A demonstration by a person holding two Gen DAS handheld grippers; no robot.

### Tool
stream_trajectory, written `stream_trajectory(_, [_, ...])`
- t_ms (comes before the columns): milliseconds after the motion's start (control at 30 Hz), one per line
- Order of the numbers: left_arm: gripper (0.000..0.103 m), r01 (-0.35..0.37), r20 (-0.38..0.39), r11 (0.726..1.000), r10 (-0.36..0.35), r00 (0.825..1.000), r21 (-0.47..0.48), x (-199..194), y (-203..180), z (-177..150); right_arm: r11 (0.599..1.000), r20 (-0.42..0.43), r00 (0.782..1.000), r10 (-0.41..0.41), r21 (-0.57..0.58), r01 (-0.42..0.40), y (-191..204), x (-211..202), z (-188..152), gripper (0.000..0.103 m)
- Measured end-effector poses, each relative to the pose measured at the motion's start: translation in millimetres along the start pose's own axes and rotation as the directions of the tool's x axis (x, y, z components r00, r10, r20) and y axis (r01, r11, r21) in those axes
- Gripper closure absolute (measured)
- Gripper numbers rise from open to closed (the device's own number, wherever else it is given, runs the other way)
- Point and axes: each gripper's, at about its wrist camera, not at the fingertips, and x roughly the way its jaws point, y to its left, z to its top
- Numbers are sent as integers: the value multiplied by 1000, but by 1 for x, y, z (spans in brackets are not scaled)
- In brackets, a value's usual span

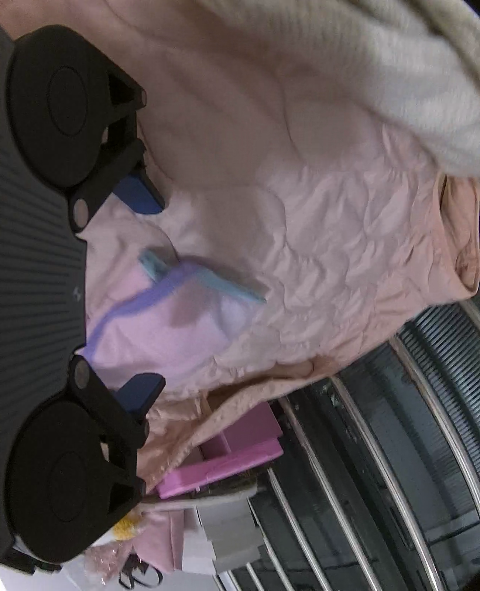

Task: Fold clothes
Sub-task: 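Reach both grippers to the folded pink-and-blue garment and grasp its edges, then lift the garment high with both grippers to unfold it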

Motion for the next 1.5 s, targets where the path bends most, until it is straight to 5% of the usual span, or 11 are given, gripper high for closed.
stream_trajectory(67, [27,30,-12,999,-31,999,-17,6,0,4,1000,-26,1000,17,4,-17,-1,13,4,43])
stream_trajectory(133, [64,58,-48,998,-60,997,-37,15,1,8,1000,-35,999,29,-5,-29,1,20,5,65])
stream_trajectory(167, [76,49,-61,998,-51,997,-34,20,1,9,999,-28,1000,11,-32,-12,5,23,5,91])
stream_trajectory(200, [88,61,-54,997,-63,997,-38,20,1,10,998,-19,1000,-15,-65,14,9,25,5,95])
stream_trajectory(467, [89,124,16,990,-126,992,70,-7,-16,15,968,88,996,-18,-248,39,39,4,3,95])
stream_trajectory(533, [101,121,11,988,-122,992,98,-4,-21,13,962,101,995,-2,-273,30,43,0,3,95])
stream_trajectory(633, [101,114,15,985,-117,993,130,-2,-27,10,952,126,992,15,-305,25,48,-5,4,95])
stream_trajectory(933, [102,182,139,948,-223,965,261,-56,-71,1,934,197,973,118,-356,-41,61,-32,6,100])
stream_trajectory(1033, [102,231,212,919,-307,928,318,-104,-91,-9,924,258,945,203,-371,-97,72,-65,-3,101])
stream_trajectory(1167, [102,288,306,866,-427,851,410,-196,-111,-39,874,356,870,342,-461,-154,103,-146,-33,101])
stream_trajectory(1500, [102,219,413,702,-610,677,678,-455,-219,-99,697,502,664,553,-716,-40,226,-395,-115,101])
